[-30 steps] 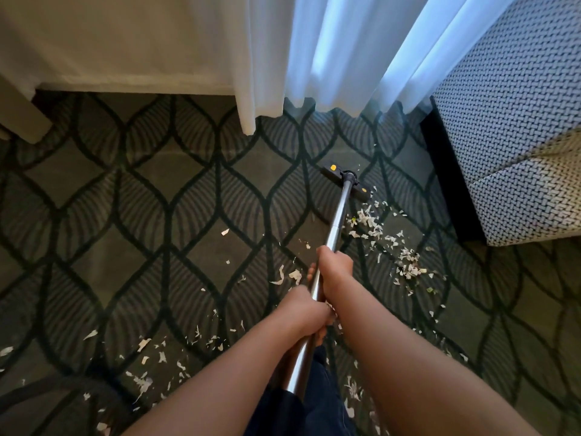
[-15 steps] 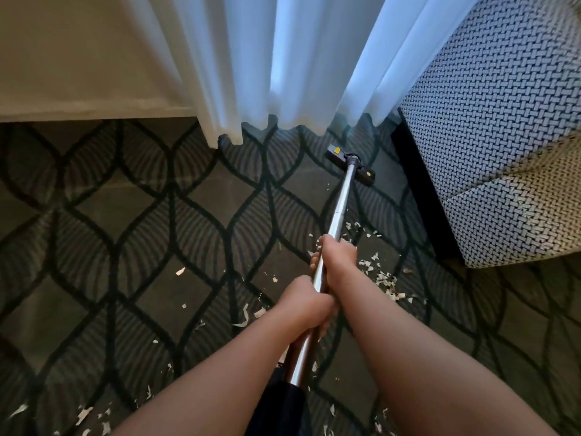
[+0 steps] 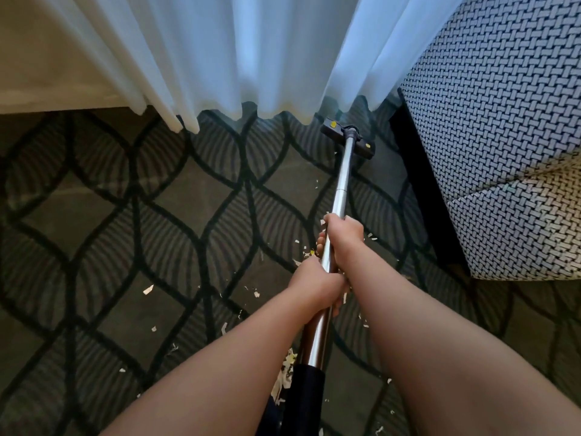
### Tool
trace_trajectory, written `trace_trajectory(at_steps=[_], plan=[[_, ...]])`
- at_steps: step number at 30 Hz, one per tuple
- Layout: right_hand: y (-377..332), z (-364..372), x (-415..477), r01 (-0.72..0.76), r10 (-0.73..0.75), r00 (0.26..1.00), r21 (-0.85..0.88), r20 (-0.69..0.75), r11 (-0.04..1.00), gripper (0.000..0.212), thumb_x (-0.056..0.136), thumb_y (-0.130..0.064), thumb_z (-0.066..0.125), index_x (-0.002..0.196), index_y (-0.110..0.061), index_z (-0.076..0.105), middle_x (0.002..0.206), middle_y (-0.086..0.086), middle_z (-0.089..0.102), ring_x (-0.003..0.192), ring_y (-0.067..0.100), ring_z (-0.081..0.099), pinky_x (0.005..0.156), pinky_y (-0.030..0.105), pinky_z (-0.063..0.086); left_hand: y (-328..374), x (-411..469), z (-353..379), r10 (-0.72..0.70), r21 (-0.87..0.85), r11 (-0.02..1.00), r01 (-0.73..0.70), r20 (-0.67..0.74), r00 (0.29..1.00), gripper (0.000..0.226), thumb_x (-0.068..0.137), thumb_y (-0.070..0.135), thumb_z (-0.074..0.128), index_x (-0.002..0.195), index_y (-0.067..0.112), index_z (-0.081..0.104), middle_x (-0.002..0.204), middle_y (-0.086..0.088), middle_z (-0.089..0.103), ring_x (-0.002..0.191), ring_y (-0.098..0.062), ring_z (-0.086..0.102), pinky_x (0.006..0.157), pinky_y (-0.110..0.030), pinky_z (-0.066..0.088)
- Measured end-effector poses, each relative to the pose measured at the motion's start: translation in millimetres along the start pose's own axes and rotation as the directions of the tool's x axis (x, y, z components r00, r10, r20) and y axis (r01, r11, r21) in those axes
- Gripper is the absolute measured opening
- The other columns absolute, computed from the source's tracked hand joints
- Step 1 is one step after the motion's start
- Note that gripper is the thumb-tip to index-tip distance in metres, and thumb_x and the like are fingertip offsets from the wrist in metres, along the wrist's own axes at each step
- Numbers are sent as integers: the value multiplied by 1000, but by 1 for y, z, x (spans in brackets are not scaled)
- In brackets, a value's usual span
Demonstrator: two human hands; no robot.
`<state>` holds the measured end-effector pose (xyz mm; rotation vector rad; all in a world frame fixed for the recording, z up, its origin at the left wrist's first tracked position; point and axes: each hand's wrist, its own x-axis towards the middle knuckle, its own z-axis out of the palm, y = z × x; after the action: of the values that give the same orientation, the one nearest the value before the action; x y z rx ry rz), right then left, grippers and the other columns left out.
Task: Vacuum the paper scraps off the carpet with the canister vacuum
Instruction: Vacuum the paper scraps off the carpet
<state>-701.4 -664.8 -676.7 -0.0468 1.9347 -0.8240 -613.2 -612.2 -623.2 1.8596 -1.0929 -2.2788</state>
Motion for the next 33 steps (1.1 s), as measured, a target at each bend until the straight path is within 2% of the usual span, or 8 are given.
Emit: trace_trajectory(at_steps=[4,9,13,19,23,28,33], plan=[[-1,3,23,-12,11,1000,-37,-9,999,4,92,-9,53,95,-6,53,60,10,47,42,18,42,36,19,38,7,20,2,-33,-29,999,33,5,999,12,90,11,59,102,11,56,70,-8,60,49,-18,54,51,-28,50],[4,1,29,-55,55,998,-46,6,997,2,93,-9,52,93,-8,50,62,11,47,43,18,43,35,19,38,1,30,4,-74,-19,997,74,19,997,24,87,12,61,110,10,55,76,-10,62,49,-19,55,51,-30,50],[13,5,22,-64,64,998,-61,-1,996,6,92,-8,50,97,-6,52,62,10,48,42,18,43,36,20,39,-2,20,1,-89,-22,996,89,-5,996,13,87,9,59,100,11,57,65,-6,59,46,-18,53,49,-27,48],[29,12,-3,-103,103,995,-49,7,993,5,94,-8,51,98,-7,52,63,10,48,45,18,45,39,23,41,-18,0,-10,-148,15,989,148,15,989,17,89,12,60,105,11,55,71,-7,61,51,-16,55,51,-28,51],[43,13,-23,-101,102,995,-41,16,994,12,95,-9,51,107,-7,51,63,9,49,45,18,46,39,23,41,-32,-19,-17,-158,22,987,157,47,986,14,90,10,59,103,10,55,71,-6,60,52,-16,55,53,-28,51],[67,11,-56,-129,129,992,-74,4,989,14,95,-10,52,108,-5,53,66,11,52,49,19,49,43,27,45,-56,-49,-24,-185,25,983,183,85,979,5,89,8,57,95,9,56,64,-4,57,48,-15,53,49,-26,48],[85,12,-80,-151,153,988,-76,19,986,11,97,-9,50,105,-2,50,65,10,49,49,18,47,43,27,43,-78,-66,-28,-198,23,980,196,90,976,7,85,5,54,92,5,56,53,-3,54,42,-16,51,47,-27,47]])
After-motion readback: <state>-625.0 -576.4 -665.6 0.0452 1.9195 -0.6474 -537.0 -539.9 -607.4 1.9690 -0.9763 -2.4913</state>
